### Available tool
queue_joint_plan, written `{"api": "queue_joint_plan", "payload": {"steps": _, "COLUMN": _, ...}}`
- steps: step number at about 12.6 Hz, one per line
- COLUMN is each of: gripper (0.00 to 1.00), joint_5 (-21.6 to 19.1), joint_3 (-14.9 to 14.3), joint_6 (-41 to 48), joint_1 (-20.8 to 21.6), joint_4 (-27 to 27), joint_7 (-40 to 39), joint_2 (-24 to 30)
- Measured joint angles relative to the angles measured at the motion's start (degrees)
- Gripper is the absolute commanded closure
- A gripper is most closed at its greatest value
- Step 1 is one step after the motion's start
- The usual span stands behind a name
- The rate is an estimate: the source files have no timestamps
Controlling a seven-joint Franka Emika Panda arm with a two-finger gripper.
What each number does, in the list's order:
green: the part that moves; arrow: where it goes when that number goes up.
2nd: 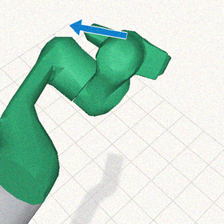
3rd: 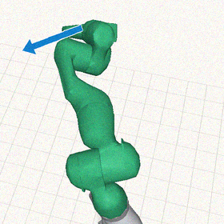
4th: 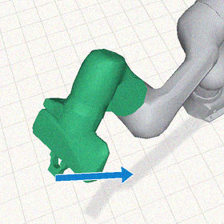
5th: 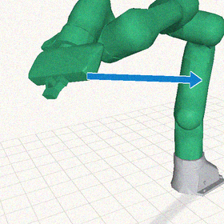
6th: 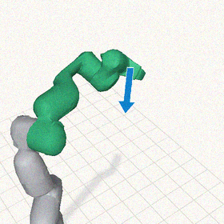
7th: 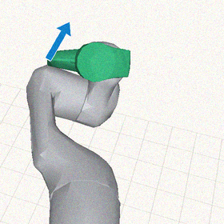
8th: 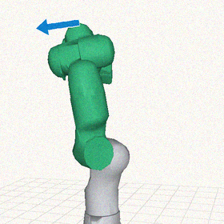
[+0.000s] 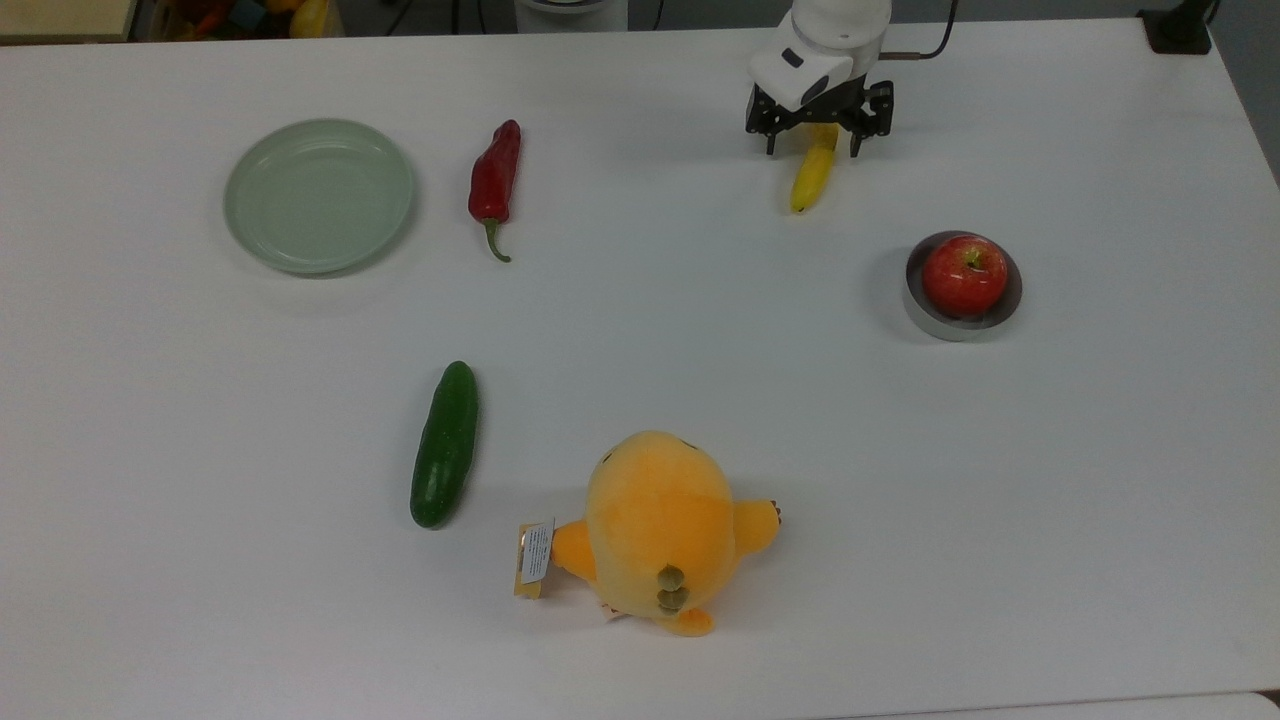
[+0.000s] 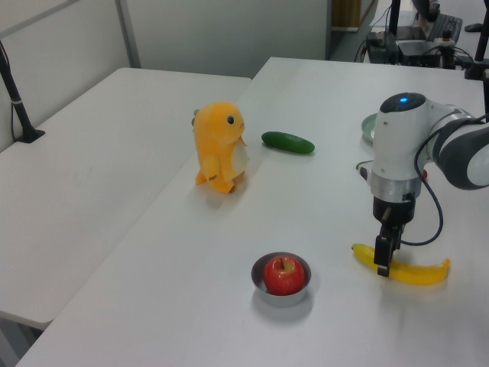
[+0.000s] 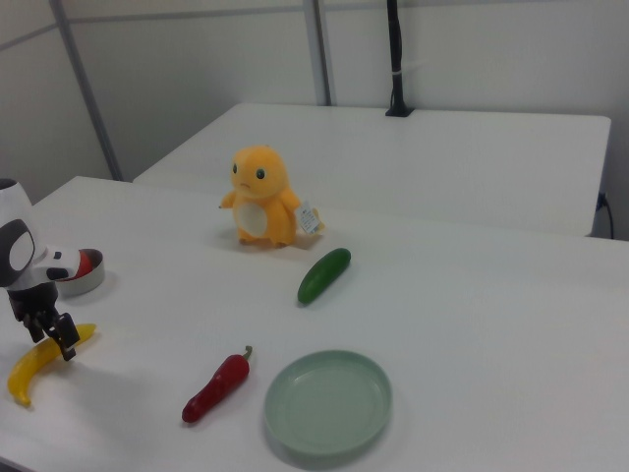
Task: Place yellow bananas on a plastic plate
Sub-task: 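Close the gripper on the middle of the yellow banana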
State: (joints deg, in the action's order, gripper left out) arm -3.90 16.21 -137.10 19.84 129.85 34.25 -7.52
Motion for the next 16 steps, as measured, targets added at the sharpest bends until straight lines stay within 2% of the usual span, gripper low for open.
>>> {"api": "queue_joint_plan", "payload": {"steps": 3, "gripper": 0.72, "joint_5": 0.0, "joint_3": 0.3, "joint_6": -0.9, "joint_1": 0.1, "joint_4": 0.0, "joint_7": 0.0, "joint_2": -0.5}}
{"api": "queue_joint_plan", "payload": {"steps": 4, "gripper": 0.84, "joint_5": 0.0, "joint_3": 0.5, "joint_6": -0.9, "joint_1": 0.1, "joint_4": -0.1, "joint_7": 0.0, "joint_2": -0.5}}
{"api": "queue_joint_plan", "payload": {"steps": 6, "gripper": 0.89, "joint_5": 0.1, "joint_3": 0.9, "joint_6": -0.9, "joint_1": 0.2, "joint_4": -0.1, "joint_7": 0.0, "joint_2": -0.5}}
{"api": "queue_joint_plan", "payload": {"steps": 16, "gripper": 0.89, "joint_5": 0.3, "joint_3": 1.0, "joint_6": -0.9, "joint_1": 0.5, "joint_4": -0.2, "joint_7": 0.0, "joint_2": -0.5}}
